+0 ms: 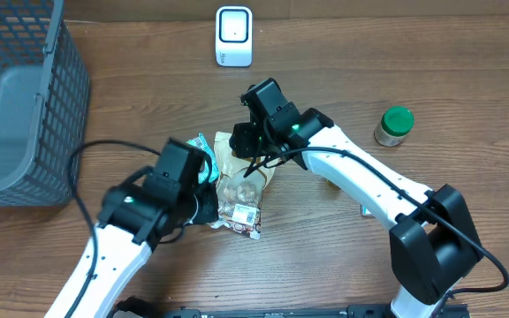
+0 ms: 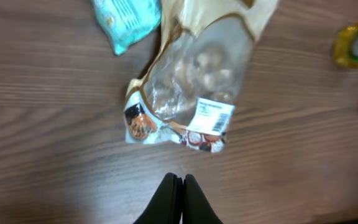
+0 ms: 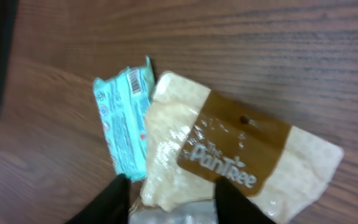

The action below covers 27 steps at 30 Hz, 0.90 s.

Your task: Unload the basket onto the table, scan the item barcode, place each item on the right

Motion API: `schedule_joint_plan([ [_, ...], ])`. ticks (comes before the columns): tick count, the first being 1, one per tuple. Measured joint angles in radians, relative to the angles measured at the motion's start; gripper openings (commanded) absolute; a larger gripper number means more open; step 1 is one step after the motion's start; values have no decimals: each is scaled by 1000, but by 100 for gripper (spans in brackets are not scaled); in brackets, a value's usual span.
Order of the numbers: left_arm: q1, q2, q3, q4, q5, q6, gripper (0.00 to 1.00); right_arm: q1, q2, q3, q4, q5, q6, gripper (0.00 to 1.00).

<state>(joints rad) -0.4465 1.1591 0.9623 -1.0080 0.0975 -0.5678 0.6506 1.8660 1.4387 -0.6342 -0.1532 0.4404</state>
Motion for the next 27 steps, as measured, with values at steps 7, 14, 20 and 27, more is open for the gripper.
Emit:
schedule_joint_plan([
  [7, 0, 95, -149, 206, 71, -10, 4, 0, 41, 0, 68, 32, 0, 29],
  [14, 0, 237, -155, 278, 173, 28, 4, -4, 157, 0, 99, 107, -2, 20],
  [20, 0, 332, -156, 279, 199, 69, 4, -23, 179, 0, 28, 121, 1, 20],
  [27, 0, 340, -158, 287, 193, 135, 4, -28, 179, 0, -130, 127, 1, 20],
])
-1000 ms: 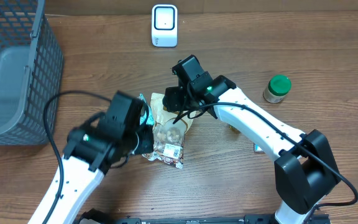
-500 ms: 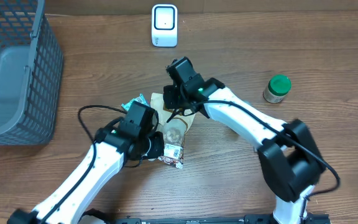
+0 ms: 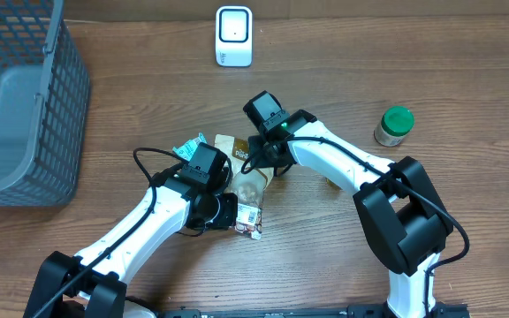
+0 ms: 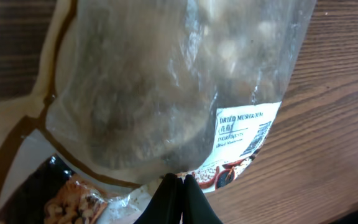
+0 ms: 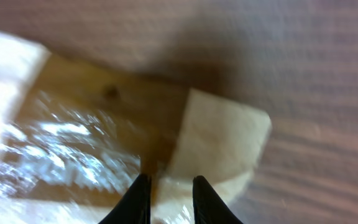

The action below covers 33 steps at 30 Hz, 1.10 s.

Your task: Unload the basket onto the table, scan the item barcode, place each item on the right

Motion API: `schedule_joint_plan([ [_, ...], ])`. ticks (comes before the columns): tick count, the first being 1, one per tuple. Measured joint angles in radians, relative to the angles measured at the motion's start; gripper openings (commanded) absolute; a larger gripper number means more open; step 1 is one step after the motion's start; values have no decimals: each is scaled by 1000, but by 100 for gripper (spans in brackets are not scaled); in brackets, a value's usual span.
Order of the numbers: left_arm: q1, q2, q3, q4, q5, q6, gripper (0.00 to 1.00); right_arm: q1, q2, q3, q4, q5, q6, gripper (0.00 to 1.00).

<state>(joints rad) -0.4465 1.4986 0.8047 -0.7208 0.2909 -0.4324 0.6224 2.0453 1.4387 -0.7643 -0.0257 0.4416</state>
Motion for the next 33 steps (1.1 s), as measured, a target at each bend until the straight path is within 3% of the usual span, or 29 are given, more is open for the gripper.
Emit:
schedule_joint_plan([
  [18, 0, 0, 0, 26, -177, 25, 4, 12, 0, 0, -224, -153, 53, 21],
  [33, 34, -2, 0, 101, -301, 25, 4, 189, 0, 2, -243, -162, 149, 25],
])
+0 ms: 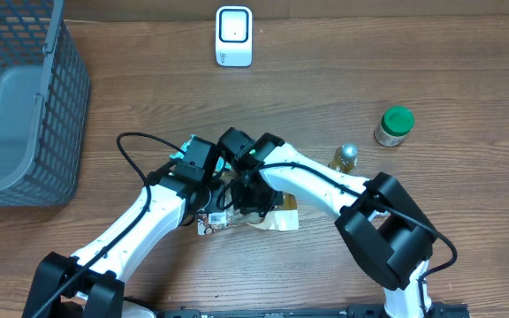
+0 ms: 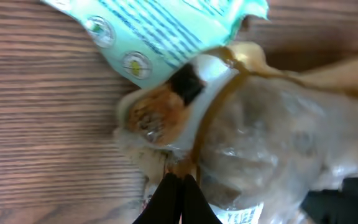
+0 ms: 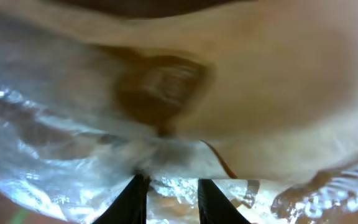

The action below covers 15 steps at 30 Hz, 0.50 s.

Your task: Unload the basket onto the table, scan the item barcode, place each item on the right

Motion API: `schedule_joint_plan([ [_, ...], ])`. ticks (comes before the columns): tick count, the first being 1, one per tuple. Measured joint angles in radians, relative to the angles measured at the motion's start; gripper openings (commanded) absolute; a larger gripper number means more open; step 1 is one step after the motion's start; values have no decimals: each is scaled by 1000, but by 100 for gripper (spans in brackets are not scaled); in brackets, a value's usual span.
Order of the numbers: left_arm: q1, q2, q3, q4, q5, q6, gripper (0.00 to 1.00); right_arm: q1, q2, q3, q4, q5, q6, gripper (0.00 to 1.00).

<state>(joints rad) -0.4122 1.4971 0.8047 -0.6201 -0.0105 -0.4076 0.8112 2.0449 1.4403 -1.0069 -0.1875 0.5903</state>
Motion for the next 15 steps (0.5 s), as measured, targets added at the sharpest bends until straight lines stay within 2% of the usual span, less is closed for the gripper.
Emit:
schedule_joint_plan([
  [3, 17, 0, 0, -10, 17, 0, 4, 1, 0, 14, -26, -12, -5, 26],
  [8, 53, 2, 22, -108, 118, 27, 8, -6, -10, 95, -92, -24, -58, 35],
  [10, 62, 2, 48, -146, 179, 47, 10, -19, -32, 109, -114, -28, -81, 53],
  [11, 66, 2, 66, -166, 211, 57, 11, -33, -48, 112, -129, -31, -95, 59],
  [15, 67, 2, 101, -218, 297, 79, 9, -105, -82, 116, -143, -33, -177, 63],
])
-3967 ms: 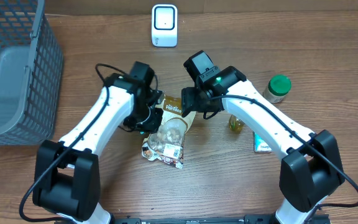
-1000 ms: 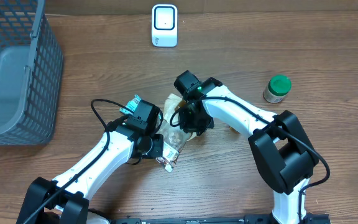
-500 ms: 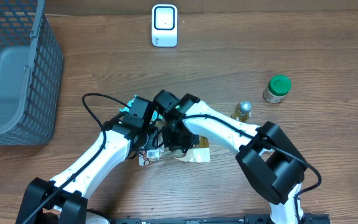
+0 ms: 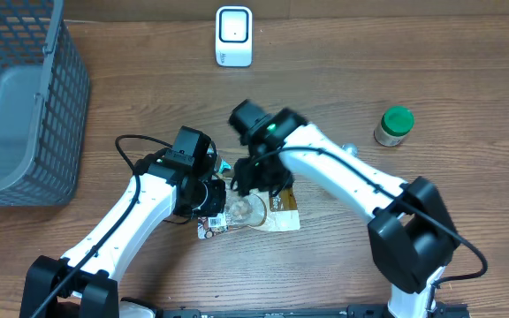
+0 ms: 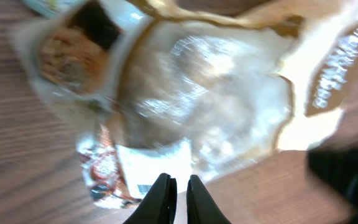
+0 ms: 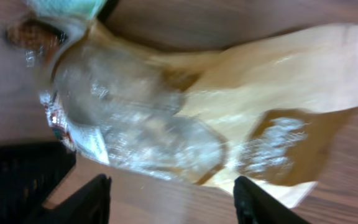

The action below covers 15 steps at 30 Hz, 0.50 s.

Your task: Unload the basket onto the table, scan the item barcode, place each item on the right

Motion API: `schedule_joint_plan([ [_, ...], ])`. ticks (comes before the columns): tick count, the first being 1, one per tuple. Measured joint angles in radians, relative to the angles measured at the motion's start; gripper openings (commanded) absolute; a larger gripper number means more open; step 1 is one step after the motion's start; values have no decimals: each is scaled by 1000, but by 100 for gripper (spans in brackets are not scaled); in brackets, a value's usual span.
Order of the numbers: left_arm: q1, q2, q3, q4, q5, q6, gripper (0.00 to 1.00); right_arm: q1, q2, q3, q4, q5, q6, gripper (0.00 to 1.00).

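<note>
The item is a clear snack bag [image 4: 259, 212] with a tan and brown top, lying flat on the wooden table; its white barcode label [image 5: 154, 163] faces up near its printed end. My left gripper [image 4: 208, 196] hangs over that end; in the left wrist view its tips [image 5: 178, 190] stand a narrow gap apart with nothing between them. My right gripper [image 4: 259, 175] is above the bag [image 6: 166, 118], its jaws [image 6: 179, 202] wide open and empty. The white scanner [image 4: 234, 35] stands at the table's far edge.
A grey mesh basket [image 4: 16, 97] fills the far left. A teal packet [image 4: 222, 164] lies just beyond the bag, between the two grippers. A green-lidded jar [image 4: 394, 125] stands at the right.
The right gripper, its fingers close together against the bag, has opened wide and backed off. The left fingers have parted slightly. The bag now lies flat, label up.
The bag lay lengthwise with the right gripper open over its brown top and the left shut near its printed end. Then both were shut at the bag. Then the bag was bunched between them nearer the front. Now it lies crosswise, released.
</note>
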<state>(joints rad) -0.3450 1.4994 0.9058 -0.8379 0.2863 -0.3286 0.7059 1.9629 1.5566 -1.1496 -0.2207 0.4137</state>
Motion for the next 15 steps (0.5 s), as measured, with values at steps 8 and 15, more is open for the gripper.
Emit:
schedule_joint_plan([
  [8, 0, 40, 0, -19, 15, -8, 9, -90, 0, -14, 36, 0, -85, 68],
  [15, 0, 111, 0, -15, -20, -9, 9, -96, 0, -103, 138, -2, -106, 68],
])
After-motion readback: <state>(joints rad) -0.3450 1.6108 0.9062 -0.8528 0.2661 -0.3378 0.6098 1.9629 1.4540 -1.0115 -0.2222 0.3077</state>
